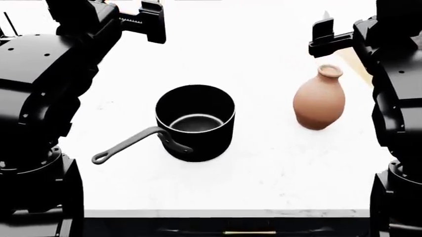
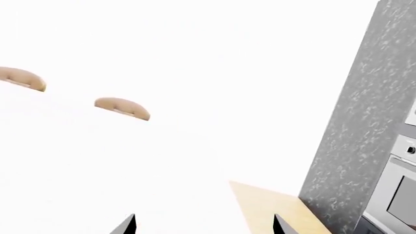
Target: Pick the jug and pot and place them in the sink. Then turn on the water.
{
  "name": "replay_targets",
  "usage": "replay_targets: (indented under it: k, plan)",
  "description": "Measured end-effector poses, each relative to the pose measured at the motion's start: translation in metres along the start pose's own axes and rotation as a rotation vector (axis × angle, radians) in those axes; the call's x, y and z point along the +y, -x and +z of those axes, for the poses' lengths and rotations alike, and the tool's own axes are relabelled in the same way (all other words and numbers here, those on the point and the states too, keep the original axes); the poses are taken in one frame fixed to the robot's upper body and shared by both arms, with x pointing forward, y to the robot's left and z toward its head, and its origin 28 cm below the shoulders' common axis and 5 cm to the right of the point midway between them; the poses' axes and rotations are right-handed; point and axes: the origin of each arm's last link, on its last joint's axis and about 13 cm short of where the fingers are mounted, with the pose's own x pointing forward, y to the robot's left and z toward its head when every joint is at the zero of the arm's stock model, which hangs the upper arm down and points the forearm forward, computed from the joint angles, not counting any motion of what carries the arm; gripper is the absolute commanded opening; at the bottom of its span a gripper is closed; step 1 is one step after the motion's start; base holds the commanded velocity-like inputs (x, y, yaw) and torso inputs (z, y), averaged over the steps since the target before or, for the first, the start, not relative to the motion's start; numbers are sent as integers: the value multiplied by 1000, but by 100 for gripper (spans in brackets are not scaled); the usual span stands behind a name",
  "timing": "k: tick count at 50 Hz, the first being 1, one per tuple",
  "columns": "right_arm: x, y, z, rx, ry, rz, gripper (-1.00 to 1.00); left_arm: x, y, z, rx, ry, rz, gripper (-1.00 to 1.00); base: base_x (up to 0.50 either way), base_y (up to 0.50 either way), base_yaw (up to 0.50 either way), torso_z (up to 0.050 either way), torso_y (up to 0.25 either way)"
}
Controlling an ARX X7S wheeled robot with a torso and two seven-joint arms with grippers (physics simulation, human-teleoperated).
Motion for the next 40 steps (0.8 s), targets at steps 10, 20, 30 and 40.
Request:
replay_targets:
  k: [10,20,30,40]
  plan:
    - [-1,0,0,10,-2,-5,100,4,13,14,84,-20,-65,100,0,0,0,0,0]
    - [-4,2,-6,19,-11,-14,100,7,41,52,316,-213,-190,100,0,0,0,0,0]
    - [-5,2,-13,27,-25,-12,100,-1,87,71,635,-345,-435,100,0,0,0,0,0]
    - [-4,1,-16,30,-29,-2,100,1,116,76,856,-327,-519,100,0,0,0,0,0]
